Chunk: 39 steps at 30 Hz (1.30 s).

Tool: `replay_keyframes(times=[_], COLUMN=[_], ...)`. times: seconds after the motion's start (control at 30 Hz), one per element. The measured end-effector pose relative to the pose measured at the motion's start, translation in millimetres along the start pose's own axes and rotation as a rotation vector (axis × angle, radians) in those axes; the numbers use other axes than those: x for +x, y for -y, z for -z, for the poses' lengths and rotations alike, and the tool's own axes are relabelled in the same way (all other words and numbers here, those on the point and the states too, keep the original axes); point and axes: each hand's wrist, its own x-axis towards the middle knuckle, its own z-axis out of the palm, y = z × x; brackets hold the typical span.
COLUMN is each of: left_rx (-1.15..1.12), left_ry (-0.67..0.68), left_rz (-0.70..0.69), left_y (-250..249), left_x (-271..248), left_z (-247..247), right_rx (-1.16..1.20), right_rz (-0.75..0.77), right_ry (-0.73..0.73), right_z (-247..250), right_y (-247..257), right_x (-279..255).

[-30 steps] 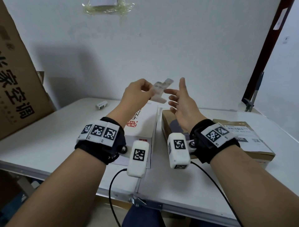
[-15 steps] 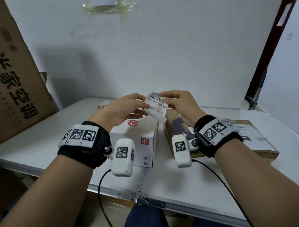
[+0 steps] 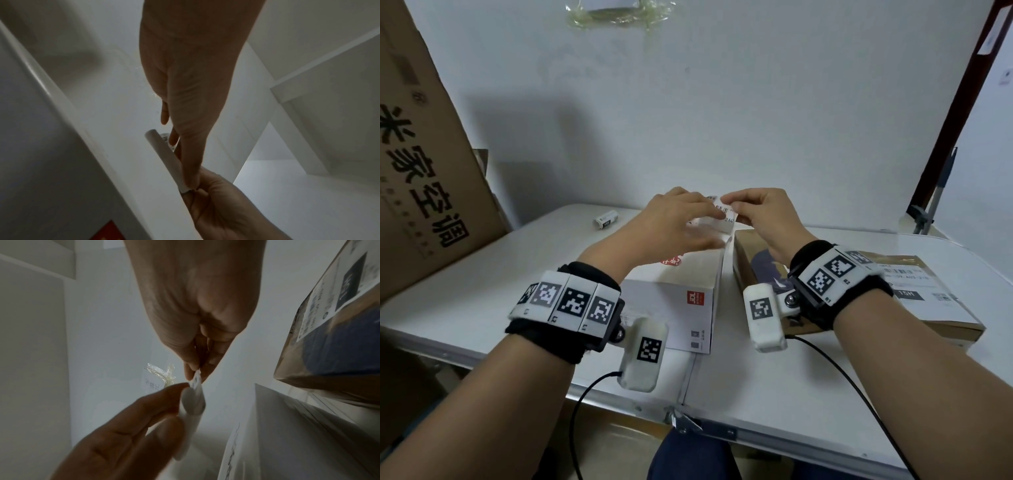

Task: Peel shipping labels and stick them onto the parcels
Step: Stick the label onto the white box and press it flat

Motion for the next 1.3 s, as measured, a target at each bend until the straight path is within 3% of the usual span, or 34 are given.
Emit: replay_keyframes(times=[0.13, 0.47, 0.6, 0.8, 0.93, 1.03, 1.2, 1.3], left_rx=[0.084, -0.052, 0.019, 0.15, 0.1, 0.102, 0.14, 0.149], left_ry=[0.123, 0.106, 0.057, 0.087, 0.147, 0.163, 0.068, 0.102], left_rz=[0.047, 0.017, -0.008, -0.025, 0.073, 0.068, 0.02, 0.025], left_y=[3.6, 2.2, -2.0, -10.4, -4.4, 0.2, 3.6, 1.7], left_x=[-0.4, -5.6, -4.7, -5.1, -15.8, -21.6, -28.4, -32.5], left_z=[0.0, -4.3, 2.2, 10.0, 12.7, 12.2, 10.0, 8.8], right_rx=[0.003, -0.056, -0.022, -0.007, -0.032, -0.032, -0.039, -0.05], right_rz=[-0.017, 0.0, -0.022, -0.027, -0.055, -0.058, -0.069, -0.08], right_ry=[0.001, 0.001, -0.017, -0.021, -0.032, 0.009, 0.041, 0.066], right_z=[-0.3, 1.8, 1.6, -6.4, -4.9, -9.6, -18.5, -21.2], right_y=[-0.6, -7.4, -11.7, -19.6, -28.8, -29.0, -29.6, -32.1], right_x=[2.3, 3.3, 5.1, 9.9, 18.0, 18.2, 18.8, 20.5])
